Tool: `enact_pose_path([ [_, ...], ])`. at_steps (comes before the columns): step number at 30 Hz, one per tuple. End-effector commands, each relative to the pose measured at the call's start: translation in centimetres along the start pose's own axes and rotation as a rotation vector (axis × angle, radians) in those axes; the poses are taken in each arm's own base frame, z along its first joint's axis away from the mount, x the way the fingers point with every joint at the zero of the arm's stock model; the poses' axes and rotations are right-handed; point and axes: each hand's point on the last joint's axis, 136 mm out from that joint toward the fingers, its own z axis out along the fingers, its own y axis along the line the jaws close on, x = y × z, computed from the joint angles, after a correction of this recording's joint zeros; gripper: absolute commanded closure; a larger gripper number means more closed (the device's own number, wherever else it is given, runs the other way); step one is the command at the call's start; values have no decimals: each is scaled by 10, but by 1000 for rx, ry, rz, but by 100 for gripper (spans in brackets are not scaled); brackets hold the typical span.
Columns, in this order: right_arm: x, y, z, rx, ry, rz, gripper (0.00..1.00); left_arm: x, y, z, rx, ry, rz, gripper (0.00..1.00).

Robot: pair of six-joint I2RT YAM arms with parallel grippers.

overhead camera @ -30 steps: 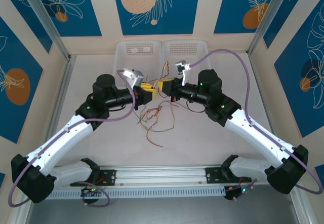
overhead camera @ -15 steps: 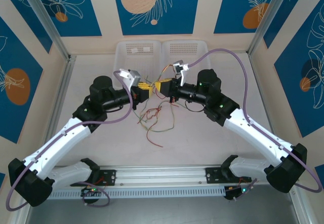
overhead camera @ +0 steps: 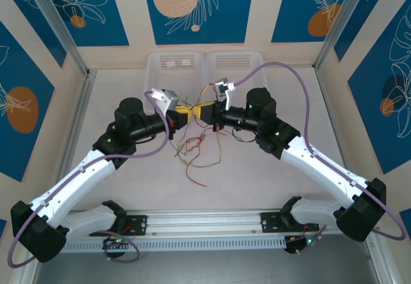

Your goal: Untangle the cables

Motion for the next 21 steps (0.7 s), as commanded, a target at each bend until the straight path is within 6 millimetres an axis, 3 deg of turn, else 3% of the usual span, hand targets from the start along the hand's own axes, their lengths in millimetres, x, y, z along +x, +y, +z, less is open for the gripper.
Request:
enact_pose_path([
  [1, -15, 11, -4, -17, -46, -25, 100, 0, -1, -4, -6, -13, 12, 100],
  [3, -15, 11, -4, -19, -45, -28, 100, 0, 1, -5, -19, -16, 8, 100],
  [4, -13, 11, -3, -19, -39, -30, 94, -1, 3, -6, -30, -21, 9, 100],
  [5, -14, 9, -3, -10, -41, -31, 82, -1, 5, -6, -45, -25, 5, 100],
  [7, -15, 5, -6, 22, -54, -33, 40, -2, 7, -7, -59, -34, 2, 100],
  [12, -7, -5, -22, 59, -151, -123, 10, -5, 13, -8, -92, -64, -27, 100],
  [19, 18, -22, -2, 65, -70, -64, 10, -7, 12, -8, -88, -68, -41, 100],
  [20, 18, -25, -1, 76, -75, -56, 14, -7, 12, -8, -87, -70, -39, 100],
  [21, 19, -29, 0, 89, -80, -51, 24, -7, 11, -8, -87, -70, -41, 100],
])
